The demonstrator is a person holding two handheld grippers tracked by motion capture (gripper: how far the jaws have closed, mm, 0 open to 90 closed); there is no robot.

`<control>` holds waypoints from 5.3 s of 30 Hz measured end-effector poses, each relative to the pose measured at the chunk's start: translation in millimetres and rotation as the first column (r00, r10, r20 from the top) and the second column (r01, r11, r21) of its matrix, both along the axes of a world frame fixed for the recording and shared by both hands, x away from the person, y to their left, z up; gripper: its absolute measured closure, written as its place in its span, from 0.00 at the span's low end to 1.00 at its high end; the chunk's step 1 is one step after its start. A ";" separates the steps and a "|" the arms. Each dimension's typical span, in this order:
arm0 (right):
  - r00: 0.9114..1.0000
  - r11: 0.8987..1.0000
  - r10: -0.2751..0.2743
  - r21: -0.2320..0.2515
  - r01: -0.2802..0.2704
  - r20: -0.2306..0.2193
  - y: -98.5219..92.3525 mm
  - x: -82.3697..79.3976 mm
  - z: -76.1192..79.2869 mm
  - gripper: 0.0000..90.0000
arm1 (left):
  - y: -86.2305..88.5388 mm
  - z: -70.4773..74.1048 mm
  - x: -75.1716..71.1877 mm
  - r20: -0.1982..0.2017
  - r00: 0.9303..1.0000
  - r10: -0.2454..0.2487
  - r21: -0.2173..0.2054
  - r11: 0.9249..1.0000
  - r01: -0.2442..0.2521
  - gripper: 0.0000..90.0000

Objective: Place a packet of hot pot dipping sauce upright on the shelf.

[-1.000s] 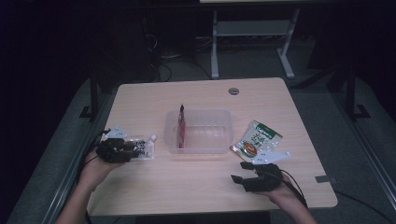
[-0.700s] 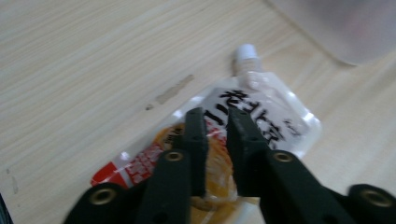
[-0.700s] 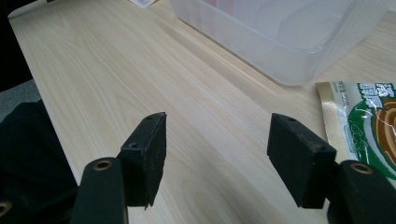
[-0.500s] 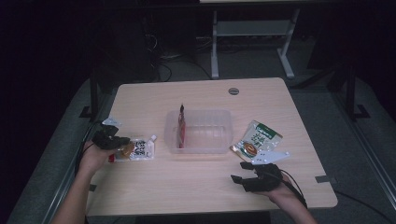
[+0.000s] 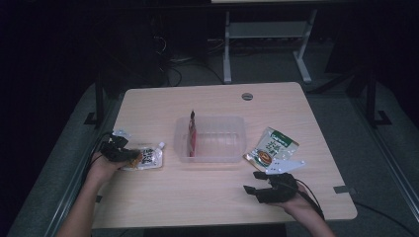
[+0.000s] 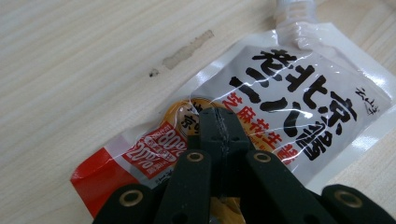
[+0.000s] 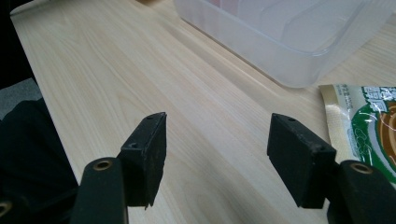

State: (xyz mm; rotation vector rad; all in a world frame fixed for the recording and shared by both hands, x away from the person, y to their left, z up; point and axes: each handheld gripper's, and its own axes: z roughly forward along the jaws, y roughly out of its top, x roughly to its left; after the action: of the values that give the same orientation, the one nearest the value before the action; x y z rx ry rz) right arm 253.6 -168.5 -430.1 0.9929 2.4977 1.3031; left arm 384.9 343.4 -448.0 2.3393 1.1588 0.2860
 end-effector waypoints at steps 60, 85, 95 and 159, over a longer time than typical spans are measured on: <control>1.000 1.000 0.010 -0.005 -0.011 -0.013 3.8 -0.2 -0.5 0.41 | -94.5 2.7 -92.1 -0.183 0.951 -0.248 -0.188 0.959 0.214 1.00; 0.975 0.999 0.045 0.020 -0.041 -0.219 28.4 29.4 -23.6 0.41 | -141.3 -3.0 -101.9 -0.146 0.895 -0.421 -0.227 0.895 0.384 1.00; 0.961 0.997 0.072 0.003 -0.073 -0.267 47.7 45.0 -31.2 0.42 | -141.3 -3.2 -102.4 -0.145 0.895 -0.422 -0.225 0.895 0.385 1.00; 0.941 0.919 0.298 0.313 -0.239 -0.158 55.1 33.7 4.8 1.00 | -157.7 7.3 -101.8 -0.031 0.897 -0.441 -0.246 0.873 0.420 1.00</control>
State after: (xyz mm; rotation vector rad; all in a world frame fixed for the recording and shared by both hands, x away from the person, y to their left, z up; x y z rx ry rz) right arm 287.3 -113.4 -425.3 0.8967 2.7292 1.7780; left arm 283.1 185.7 -440.7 2.3347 0.6317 -0.1091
